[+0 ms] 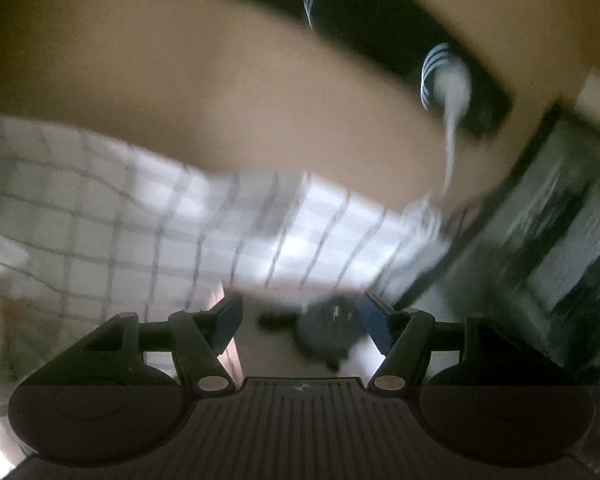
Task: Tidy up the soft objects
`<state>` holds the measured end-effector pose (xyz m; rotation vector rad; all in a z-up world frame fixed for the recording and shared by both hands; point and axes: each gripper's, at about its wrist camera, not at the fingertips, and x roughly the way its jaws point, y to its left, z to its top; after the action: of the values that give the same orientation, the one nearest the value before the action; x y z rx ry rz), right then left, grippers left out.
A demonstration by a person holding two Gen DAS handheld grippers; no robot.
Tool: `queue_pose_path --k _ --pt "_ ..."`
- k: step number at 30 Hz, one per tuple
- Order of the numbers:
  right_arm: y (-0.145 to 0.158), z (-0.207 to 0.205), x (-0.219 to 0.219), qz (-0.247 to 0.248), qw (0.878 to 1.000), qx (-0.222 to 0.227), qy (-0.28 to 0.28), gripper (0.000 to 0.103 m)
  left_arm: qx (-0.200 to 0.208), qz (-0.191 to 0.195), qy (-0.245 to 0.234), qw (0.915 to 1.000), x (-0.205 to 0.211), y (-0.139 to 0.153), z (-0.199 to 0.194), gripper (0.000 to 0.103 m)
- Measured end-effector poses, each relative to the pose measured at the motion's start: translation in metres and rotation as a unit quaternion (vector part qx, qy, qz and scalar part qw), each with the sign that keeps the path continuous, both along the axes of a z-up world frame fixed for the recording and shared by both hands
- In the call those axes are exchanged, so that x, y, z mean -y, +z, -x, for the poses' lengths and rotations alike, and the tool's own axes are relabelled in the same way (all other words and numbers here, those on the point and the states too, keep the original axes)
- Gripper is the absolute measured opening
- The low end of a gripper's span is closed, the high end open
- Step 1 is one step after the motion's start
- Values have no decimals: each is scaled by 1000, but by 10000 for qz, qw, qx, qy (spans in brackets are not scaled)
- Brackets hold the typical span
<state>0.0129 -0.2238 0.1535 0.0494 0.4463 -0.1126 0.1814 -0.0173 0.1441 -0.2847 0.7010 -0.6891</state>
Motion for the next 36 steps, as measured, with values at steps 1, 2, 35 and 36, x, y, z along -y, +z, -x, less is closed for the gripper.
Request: queue_pose_path --k 1,2,35,36 --pt "-8 12 -6 179 9998 -48 85 72 56 101 84 9999 -11 5 2 70" --pt "-19 21 -13 350 9992 -140 156 72 106 141 187 9997 -21 9 4 70" --pt "-95 28 -141 571 9762 -1672 1257 72 -358 -1817 1635 9690 -235 -99 81 70" --pt "-96 33 -144 689 9747 -1672 1316 72 -350 -1927 1397 9706 -238 -101 82 70"
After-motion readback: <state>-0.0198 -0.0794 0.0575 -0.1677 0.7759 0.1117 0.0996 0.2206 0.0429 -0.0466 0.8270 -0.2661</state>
